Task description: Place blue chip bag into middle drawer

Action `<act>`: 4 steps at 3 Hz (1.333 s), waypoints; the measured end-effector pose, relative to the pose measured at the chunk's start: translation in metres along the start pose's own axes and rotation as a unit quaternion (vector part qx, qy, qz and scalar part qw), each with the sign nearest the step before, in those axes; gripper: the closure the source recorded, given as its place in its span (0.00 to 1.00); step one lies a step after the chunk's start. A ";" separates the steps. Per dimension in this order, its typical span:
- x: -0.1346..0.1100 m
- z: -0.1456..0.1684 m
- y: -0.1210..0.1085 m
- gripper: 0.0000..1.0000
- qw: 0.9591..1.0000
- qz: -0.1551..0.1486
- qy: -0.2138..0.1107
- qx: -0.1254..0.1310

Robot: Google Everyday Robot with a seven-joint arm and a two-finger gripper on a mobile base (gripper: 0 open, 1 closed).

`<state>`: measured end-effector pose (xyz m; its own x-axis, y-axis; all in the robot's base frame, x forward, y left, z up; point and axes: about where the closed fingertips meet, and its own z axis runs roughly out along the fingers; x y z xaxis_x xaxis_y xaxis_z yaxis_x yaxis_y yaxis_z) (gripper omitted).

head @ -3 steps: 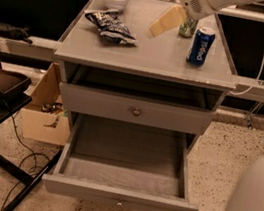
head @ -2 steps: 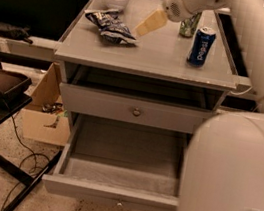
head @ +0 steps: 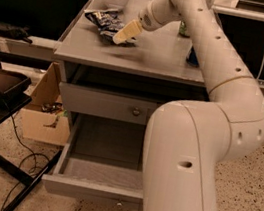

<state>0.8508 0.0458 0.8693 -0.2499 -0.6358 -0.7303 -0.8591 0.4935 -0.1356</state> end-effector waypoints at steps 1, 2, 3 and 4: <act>-0.025 0.043 0.022 0.22 0.999 0.016 -0.032 -0.033; -0.055 0.057 0.045 0.45 0.996 0.010 -0.070 -0.062; -0.056 0.058 0.046 0.69 0.995 0.010 -0.071 -0.064; -0.056 0.058 0.046 0.92 0.995 0.010 -0.071 -0.064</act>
Offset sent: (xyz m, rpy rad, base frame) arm -0.0042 0.1295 0.0160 0.2532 0.0029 0.1636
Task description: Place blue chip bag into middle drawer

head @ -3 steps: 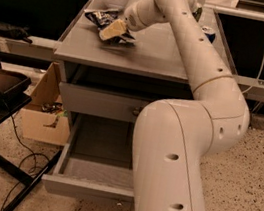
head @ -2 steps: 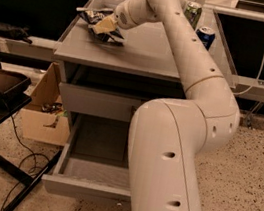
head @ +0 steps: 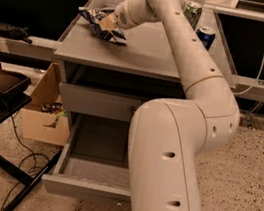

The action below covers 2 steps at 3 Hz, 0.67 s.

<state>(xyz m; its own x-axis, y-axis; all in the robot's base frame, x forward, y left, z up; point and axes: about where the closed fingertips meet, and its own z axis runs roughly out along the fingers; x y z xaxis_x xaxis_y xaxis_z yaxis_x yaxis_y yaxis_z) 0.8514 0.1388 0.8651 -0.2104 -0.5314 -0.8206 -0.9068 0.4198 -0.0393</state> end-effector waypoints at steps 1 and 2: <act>-0.009 -0.015 0.004 1.00 1.000 -0.010 -0.007 -0.010; -0.035 -0.095 0.013 1.00 0.999 -0.032 -0.028 -0.004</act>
Offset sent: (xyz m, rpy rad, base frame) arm -0.1002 -0.0867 0.1666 0.0385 -0.1499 0.0751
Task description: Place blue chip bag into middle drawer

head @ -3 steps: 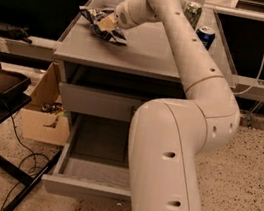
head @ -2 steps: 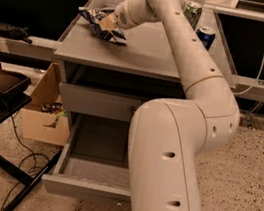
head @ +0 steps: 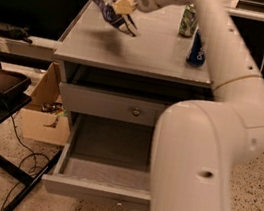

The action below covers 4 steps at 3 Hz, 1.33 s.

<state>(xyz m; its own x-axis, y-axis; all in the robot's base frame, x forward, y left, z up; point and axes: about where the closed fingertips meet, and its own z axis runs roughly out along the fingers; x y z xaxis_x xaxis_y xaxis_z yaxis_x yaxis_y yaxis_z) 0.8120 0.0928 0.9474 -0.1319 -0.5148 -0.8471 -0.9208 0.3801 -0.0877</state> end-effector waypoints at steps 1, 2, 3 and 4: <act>-0.025 -0.079 0.025 1.00 1.000 -0.004 -0.023 0.018; -0.055 -0.177 0.055 1.00 0.995 0.007 -0.066 0.079; -0.096 -0.243 0.116 1.00 0.986 0.008 -0.122 0.111; -0.084 -0.254 0.172 1.00 0.984 0.042 -0.145 0.093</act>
Offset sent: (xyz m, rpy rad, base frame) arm -0.2557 -0.1365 0.0846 0.0294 -0.0179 -0.2563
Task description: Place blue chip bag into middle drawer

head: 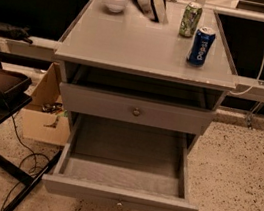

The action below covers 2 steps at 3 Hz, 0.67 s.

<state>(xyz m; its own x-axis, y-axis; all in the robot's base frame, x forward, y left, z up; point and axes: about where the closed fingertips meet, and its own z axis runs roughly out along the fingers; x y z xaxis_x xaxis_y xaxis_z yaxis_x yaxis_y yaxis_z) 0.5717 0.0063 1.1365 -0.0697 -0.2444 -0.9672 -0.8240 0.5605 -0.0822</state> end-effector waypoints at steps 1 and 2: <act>0.102 -0.022 0.002 1.00 0.996 0.080 0.040 -0.001; 0.234 -0.038 -0.005 1.00 0.981 0.160 0.106 0.005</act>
Offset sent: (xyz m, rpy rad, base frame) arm -0.0666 -0.1448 -0.4285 -0.0548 0.7261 -0.1624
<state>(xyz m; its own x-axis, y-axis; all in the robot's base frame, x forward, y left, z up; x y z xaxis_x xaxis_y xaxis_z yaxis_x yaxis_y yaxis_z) 0.5383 -0.0840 0.9194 -0.4400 -0.2131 -0.8723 -0.7357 0.6426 0.2141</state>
